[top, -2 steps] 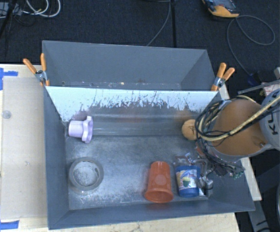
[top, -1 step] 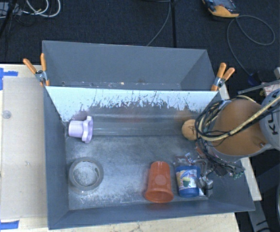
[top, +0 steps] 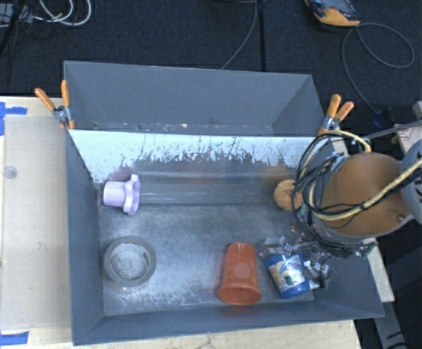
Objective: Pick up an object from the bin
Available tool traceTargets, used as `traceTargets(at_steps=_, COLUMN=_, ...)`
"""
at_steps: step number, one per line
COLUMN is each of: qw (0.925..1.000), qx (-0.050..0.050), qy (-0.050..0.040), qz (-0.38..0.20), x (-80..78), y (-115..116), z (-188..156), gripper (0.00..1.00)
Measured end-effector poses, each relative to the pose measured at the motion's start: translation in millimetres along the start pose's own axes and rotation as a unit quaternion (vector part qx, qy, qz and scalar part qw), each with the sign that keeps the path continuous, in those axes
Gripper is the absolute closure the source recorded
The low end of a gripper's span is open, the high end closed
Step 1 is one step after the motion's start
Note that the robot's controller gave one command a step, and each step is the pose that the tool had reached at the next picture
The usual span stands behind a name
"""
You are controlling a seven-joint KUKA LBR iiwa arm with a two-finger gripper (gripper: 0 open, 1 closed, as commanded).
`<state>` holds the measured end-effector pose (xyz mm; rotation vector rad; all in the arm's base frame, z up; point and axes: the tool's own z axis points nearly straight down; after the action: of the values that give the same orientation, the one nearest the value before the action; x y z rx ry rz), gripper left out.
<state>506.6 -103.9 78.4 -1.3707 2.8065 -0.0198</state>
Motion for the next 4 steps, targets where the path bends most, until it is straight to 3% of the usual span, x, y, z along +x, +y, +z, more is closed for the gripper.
traceTargets(at_steps=4, qw=1.0, qx=0.0, qy=0.0, qz=0.001, x=0.1, y=0.0, z=0.0, gripper=1.0)
